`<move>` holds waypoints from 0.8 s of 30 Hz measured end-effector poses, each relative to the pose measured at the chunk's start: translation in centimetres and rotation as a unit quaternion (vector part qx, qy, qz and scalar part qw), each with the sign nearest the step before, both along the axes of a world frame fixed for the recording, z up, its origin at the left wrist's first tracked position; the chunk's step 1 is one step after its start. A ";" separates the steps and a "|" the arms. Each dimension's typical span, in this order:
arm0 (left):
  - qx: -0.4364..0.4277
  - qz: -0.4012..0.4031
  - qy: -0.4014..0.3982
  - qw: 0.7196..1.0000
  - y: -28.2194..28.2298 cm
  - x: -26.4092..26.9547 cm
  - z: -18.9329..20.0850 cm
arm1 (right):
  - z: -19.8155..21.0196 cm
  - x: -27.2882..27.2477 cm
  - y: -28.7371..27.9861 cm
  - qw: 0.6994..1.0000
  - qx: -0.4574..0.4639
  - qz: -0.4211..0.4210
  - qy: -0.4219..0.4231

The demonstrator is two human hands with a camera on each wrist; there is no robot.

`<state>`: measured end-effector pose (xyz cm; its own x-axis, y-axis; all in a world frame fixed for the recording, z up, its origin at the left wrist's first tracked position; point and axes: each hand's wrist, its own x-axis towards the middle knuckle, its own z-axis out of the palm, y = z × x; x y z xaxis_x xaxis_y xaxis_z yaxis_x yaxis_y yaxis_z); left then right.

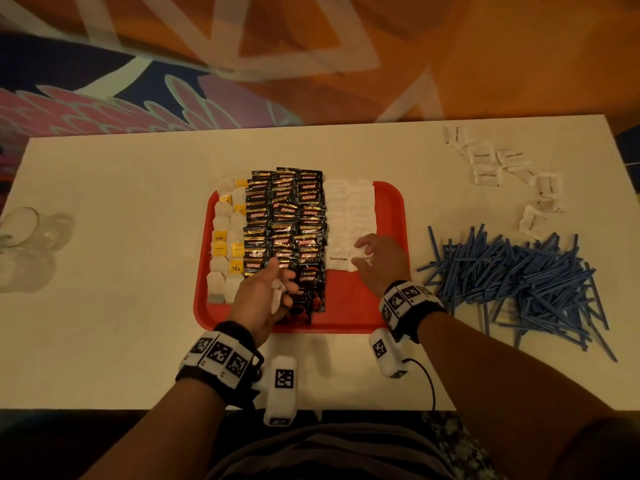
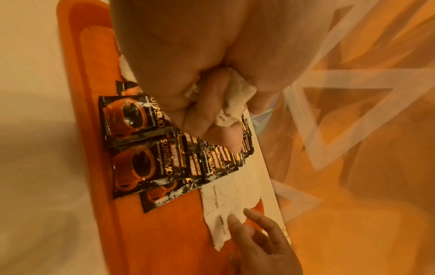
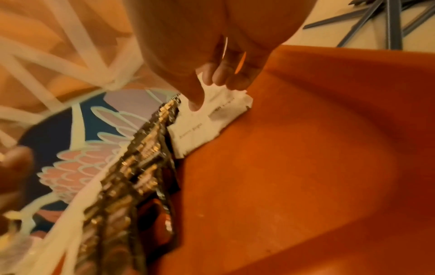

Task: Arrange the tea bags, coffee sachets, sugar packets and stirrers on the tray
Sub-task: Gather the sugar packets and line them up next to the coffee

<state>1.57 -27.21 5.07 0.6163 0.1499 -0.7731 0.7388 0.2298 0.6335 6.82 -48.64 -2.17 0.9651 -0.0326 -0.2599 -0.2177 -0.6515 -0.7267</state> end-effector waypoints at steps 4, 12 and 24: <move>-0.061 -0.002 0.001 0.998 -0.9 0.5 1.0 | 3.6 -0.4 0.9 0.997 0.068 -0.021 -0.015; -0.109 -0.081 -0.049 0.989 -2.8 1.6 4.1 | 10.9 -1.4 2.7 0.983 0.145 0.115 -0.003; -0.048 -0.173 -0.155 0.972 -3.2 0.8 7.0 | 14.7 -2.6 2.1 0.991 0.113 0.076 0.002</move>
<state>2.38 -30.42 12.07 0.8219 -0.1708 -0.5433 0.5602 0.0697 0.8254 4.17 -46.54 12.54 0.9534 0.1723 -0.2478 -0.1330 -0.4972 -0.8574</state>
